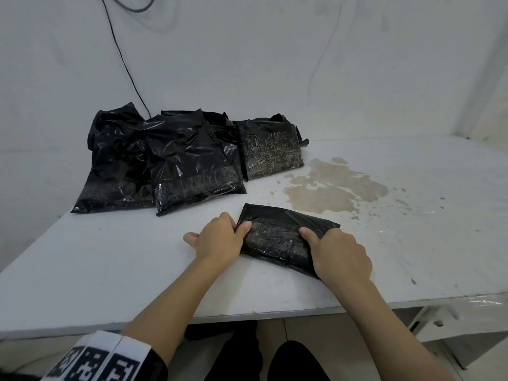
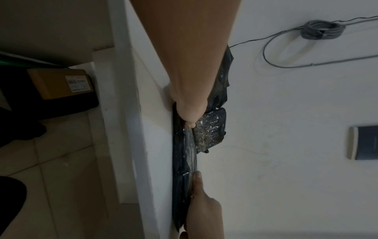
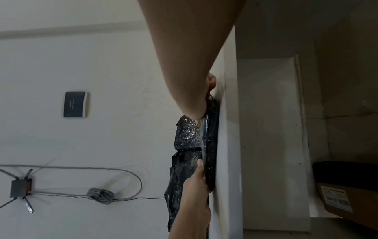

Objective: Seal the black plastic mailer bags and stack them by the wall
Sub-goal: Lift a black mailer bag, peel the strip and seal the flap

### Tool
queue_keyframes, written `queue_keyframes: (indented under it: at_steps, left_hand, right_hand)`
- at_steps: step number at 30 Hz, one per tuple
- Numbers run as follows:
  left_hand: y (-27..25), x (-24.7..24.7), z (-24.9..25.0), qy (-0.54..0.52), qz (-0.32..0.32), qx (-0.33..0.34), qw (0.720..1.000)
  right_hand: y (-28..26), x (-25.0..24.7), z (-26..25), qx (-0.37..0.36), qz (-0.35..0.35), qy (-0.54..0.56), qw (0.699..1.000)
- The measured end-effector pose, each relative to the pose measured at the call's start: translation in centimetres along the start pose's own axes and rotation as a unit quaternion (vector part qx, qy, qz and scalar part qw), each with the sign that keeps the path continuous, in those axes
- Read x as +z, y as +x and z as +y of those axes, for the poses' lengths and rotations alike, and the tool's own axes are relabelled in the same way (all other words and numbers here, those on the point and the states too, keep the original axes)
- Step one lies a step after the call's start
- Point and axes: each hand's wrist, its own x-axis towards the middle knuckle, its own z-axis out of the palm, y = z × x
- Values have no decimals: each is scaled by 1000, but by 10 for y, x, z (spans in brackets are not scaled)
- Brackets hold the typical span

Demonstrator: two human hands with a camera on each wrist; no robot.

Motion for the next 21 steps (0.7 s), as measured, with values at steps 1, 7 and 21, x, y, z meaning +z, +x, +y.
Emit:
queue_keyframes:
  at_steps: [1, 7, 21]
  left_hand:
    - [0, -1, -1, -11, -4, -1, 1000]
    - [0, -2, -4, -10, 0, 26, 1000]
    - [-6, -11, -31, 15, -115, 207, 971]
  right_hand:
    - [0, -1, 0, -1, -4, 2, 1000]
    - [2, -2, 0, -16, -5, -18, 1000]
    - [32, -10, -3, -241, -187, -199, 931]
